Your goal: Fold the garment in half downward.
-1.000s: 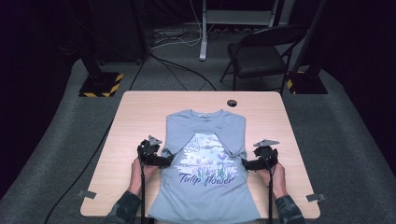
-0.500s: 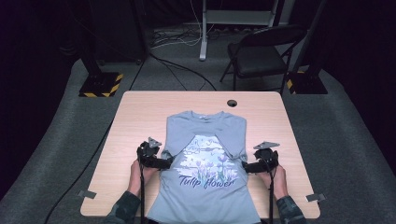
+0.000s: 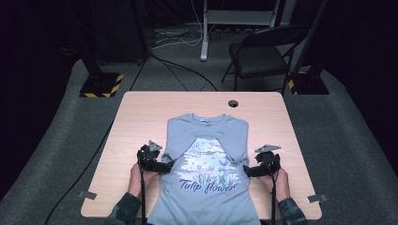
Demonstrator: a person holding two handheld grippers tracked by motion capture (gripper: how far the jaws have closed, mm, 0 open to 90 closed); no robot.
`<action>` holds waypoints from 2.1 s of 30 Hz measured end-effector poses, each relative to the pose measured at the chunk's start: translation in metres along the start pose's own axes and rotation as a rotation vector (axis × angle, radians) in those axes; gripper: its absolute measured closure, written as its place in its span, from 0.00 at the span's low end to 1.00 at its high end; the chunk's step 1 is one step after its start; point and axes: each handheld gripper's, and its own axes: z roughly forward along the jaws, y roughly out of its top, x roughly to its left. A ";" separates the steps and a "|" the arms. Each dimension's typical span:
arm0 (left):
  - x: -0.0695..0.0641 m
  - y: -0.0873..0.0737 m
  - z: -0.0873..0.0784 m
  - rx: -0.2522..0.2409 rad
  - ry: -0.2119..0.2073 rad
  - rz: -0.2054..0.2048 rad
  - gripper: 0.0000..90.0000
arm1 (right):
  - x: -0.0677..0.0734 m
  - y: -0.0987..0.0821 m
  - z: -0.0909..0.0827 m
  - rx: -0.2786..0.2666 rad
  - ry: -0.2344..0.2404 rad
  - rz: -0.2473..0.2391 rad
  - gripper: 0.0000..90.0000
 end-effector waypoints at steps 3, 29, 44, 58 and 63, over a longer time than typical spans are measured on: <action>-0.001 -0.001 -0.001 0.000 -0.001 0.001 0.01 | 0.001 -0.001 -0.001 0.004 -0.001 -0.003 0.03; -0.012 -0.014 -0.016 0.016 0.010 0.038 0.01 | 0.014 -0.010 -0.012 0.022 -0.028 -0.042 0.03; -0.014 -0.018 -0.020 0.019 0.002 0.042 0.01 | 0.022 -0.016 -0.020 0.035 -0.042 -0.066 0.03; -0.018 -0.023 -0.025 0.024 0.004 0.051 0.01 | 0.024 -0.020 -0.023 0.033 -0.036 -0.072 0.03; -0.020 -0.026 -0.027 0.019 0.003 0.046 0.01 | 0.024 -0.022 -0.024 0.033 -0.028 -0.067 0.03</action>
